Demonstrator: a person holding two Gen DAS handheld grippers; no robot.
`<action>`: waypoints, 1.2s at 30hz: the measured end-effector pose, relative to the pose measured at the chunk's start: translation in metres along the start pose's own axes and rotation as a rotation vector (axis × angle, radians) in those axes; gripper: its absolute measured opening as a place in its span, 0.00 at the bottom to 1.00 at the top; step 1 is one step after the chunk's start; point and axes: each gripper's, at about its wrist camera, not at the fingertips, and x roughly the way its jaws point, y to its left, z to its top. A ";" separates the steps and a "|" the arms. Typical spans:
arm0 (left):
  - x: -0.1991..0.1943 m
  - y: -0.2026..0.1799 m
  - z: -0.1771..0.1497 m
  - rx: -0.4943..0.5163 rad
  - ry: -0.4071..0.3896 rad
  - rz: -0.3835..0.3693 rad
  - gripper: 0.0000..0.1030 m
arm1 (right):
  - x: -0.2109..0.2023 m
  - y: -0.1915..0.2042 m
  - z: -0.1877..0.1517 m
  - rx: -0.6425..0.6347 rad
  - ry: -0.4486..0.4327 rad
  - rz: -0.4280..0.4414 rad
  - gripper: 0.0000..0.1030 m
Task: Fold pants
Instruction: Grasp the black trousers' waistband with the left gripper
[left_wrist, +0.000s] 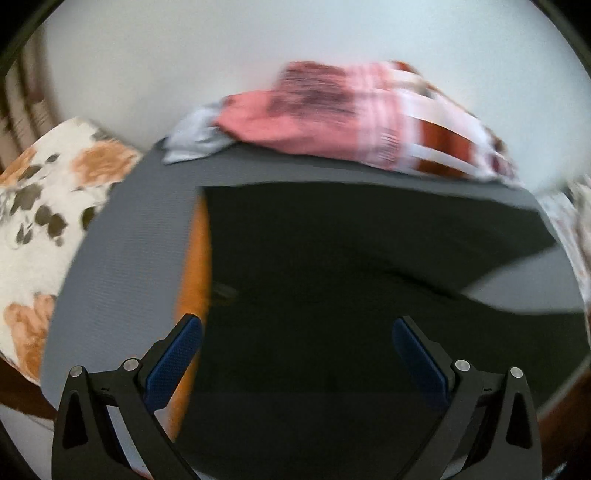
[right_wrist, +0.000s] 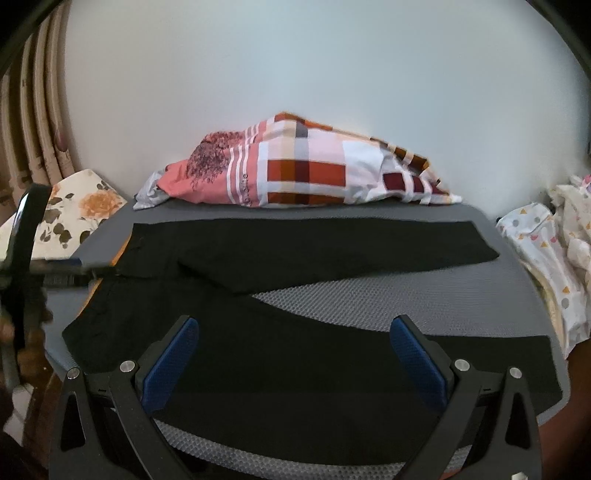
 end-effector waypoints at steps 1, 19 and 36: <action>0.007 0.018 0.008 -0.016 -0.011 0.008 0.98 | 0.004 0.000 -0.001 0.002 0.011 0.002 1.00; 0.186 0.124 0.118 0.117 0.113 -0.207 0.73 | 0.077 0.013 -0.011 -0.001 0.209 0.004 1.00; 0.148 0.096 0.111 0.130 0.021 -0.138 0.08 | 0.095 0.027 0.020 0.022 0.190 0.091 1.00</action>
